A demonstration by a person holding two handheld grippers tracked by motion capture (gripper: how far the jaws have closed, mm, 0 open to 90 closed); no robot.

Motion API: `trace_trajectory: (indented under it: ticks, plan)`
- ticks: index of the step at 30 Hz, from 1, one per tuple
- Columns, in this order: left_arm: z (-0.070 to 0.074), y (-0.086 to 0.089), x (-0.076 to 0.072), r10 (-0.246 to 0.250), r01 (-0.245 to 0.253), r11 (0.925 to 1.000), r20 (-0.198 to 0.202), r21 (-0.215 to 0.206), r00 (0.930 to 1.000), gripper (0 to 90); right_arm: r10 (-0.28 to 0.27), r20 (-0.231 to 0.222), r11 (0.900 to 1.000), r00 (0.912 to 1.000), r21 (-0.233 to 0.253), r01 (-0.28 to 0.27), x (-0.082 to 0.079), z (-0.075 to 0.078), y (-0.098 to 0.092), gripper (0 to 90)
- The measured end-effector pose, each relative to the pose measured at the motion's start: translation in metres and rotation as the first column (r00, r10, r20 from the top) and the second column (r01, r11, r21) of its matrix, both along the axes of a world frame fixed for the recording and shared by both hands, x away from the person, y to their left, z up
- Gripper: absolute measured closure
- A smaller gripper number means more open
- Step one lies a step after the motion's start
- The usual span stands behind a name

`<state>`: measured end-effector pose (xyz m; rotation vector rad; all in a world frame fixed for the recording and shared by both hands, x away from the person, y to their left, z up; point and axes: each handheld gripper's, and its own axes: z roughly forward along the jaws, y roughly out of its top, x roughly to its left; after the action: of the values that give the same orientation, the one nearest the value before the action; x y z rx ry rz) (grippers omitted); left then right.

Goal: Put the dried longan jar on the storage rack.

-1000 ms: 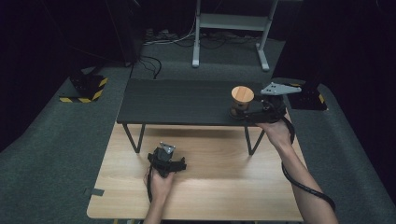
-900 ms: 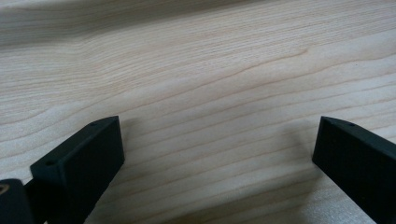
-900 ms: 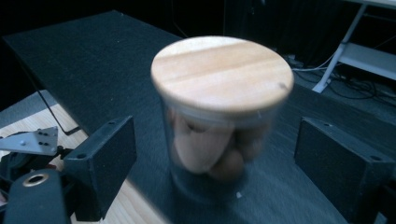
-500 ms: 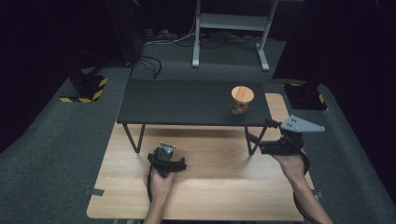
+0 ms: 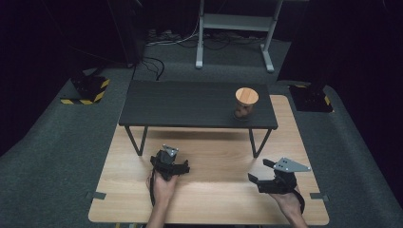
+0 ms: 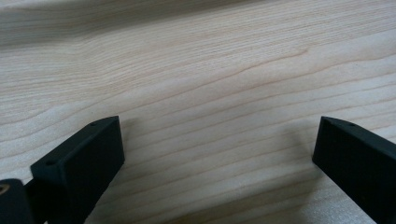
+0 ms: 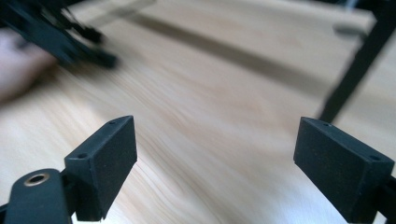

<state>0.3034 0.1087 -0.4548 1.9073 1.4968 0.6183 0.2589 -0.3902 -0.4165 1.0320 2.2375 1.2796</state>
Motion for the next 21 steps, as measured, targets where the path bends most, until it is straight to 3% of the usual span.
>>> trace_trajectory:
  ticks: [6,14,21]
  plan:
    - [0.0,0.0,0.0,0.0,0.0,1.0,-0.001,0.001,1.0,2.0,-0.084,-0.022,0.996,0.9962,-0.03,0.083,0.008,-0.027,-0.001,12.3]
    - [0.0,0.0,0.0,0.0,0.0,1.0,-0.001,0.0,1.0,2.0,-0.132,-0.052,0.991,0.9899,-0.04,0.13,0.022,-0.039,0.002,11.9]
    - [0.001,0.0,0.0,-0.002,0.002,1.0,-0.004,0.006,1.0,2.0,-0.149,-0.074,0.988,0.986,-0.048,0.146,0.029,-0.04,0.004,11.8]
